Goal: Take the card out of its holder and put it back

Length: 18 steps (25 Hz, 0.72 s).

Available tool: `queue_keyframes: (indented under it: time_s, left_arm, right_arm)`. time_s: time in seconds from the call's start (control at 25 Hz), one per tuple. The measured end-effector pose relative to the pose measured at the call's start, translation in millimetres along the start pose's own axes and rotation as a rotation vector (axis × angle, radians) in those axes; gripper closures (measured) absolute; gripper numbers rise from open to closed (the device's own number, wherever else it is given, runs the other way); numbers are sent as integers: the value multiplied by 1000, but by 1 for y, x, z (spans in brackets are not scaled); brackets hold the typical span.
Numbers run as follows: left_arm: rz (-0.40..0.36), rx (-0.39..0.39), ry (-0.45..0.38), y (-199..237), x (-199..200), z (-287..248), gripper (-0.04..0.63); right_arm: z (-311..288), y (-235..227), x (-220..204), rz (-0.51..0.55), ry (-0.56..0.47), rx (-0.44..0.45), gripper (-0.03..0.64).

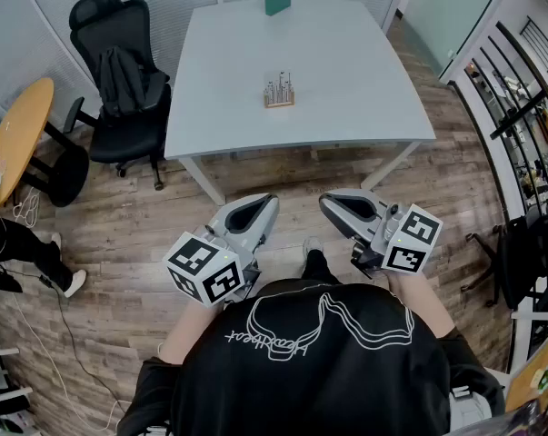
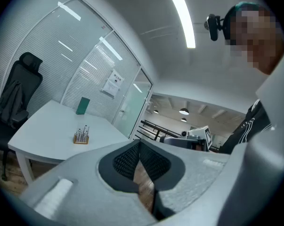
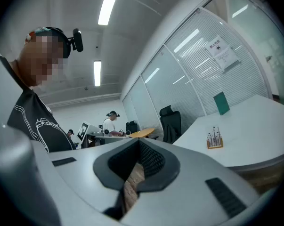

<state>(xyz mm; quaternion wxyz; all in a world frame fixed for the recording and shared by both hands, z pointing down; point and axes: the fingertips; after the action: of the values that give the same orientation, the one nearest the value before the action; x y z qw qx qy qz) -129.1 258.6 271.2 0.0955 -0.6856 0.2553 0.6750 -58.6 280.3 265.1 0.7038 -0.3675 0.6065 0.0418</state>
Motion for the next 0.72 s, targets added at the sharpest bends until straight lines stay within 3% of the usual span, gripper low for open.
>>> queue_keyframes:
  time_s: [0.28, 0.48, 0.72]
  left_arm:
    - [-19, -3, -2, -9, 7, 7, 581]
    - [-46, -8, -4, -13, 14, 1, 581]
    - [-58, -2, 12, -6, 17, -19, 581]
  right_arm:
    - [4, 12, 4, 17, -11, 3, 608]
    - [9, 21, 14, 17, -40, 55, 607]
    - [13, -5, 27, 0, -74, 47, 607]
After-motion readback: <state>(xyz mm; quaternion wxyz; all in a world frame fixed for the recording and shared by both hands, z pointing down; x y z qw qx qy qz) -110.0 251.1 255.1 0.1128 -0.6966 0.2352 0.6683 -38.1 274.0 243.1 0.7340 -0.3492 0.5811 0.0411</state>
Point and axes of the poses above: the fingertips, and each gripper's own axes: z backward along the fingers, y to its left, x out of its top, and after that the axes turned 9 degrees about -z, right-handed
